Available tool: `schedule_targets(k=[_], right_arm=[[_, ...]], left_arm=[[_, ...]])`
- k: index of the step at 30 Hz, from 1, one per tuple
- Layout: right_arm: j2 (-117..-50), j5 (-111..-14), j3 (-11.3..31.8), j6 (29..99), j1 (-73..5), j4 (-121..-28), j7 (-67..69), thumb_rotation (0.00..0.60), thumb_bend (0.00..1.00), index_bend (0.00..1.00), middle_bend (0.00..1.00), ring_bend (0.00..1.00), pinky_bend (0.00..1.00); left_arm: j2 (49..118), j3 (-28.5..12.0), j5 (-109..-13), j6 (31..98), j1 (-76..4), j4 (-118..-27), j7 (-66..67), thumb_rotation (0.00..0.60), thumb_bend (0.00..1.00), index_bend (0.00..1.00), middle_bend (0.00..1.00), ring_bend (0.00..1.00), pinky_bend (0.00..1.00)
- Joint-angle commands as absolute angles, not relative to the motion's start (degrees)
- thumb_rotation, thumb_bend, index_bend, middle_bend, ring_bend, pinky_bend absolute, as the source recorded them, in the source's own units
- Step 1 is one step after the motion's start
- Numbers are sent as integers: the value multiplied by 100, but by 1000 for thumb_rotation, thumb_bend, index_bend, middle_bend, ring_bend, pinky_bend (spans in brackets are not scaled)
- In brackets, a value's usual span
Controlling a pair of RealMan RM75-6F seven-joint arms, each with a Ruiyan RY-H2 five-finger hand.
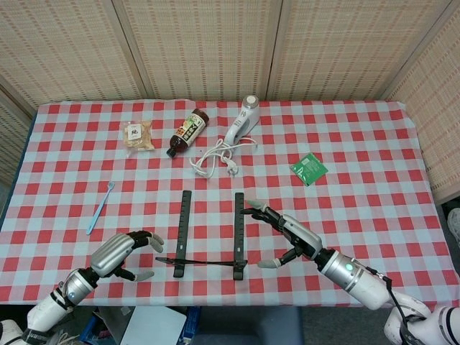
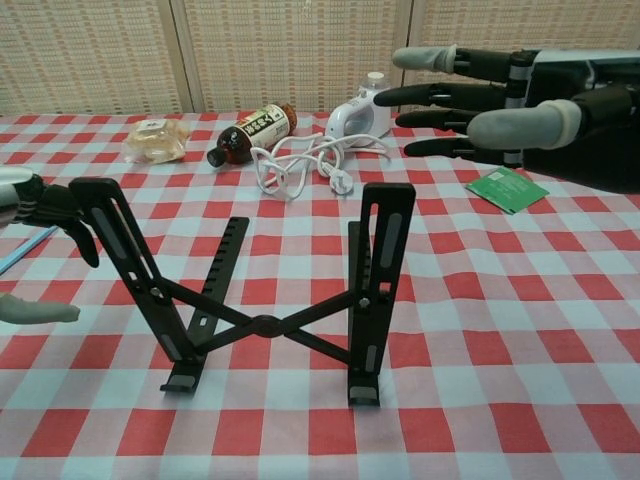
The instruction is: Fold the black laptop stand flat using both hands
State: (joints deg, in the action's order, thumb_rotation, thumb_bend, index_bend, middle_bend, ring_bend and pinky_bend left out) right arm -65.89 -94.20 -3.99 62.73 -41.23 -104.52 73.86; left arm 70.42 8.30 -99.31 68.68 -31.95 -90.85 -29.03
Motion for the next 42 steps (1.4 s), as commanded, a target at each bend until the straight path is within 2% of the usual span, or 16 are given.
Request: schedule_targets(k=[1, 11, 22, 28, 42], right_arm=[[-6595, -9415, -392, 6246, -4101, -10450, 7339, 600, 5, 0, 111, 0, 32], [-6598, -9414, -374, 6189, -4018, -10407, 7317, 600, 5, 0, 111, 0, 32], [-6564, -9470, -374, 6207, -3925, -10403, 7328, 600, 5, 0, 111, 0, 32], [-6561, -9471, -366, 6229, -3874, -10403, 7321, 600, 5, 0, 111, 0, 32], [-6582, -9438, -326, 6188, -3810, -10415, 7269, 600, 5, 0, 111, 0, 32]], left_arm=[[7369, 731, -9828, 6801, -3117, -8964, -2491, 600, 204, 385, 303, 260, 345], [8034, 501, -9593, 6750, -3052, -8676, -1966, 600, 231, 434, 303, 260, 345], [8507, 458, -9428, 6506, -3061, -8466, -1523, 600, 262, 436, 302, 260, 345], [8616, 431, -9335, 6424, -3067, -8406, -1511, 600, 329, 445, 302, 259, 345], [8676, 456, -9363, 6416, -3066, -8368, -1476, 600, 344, 476, 302, 260, 345]])
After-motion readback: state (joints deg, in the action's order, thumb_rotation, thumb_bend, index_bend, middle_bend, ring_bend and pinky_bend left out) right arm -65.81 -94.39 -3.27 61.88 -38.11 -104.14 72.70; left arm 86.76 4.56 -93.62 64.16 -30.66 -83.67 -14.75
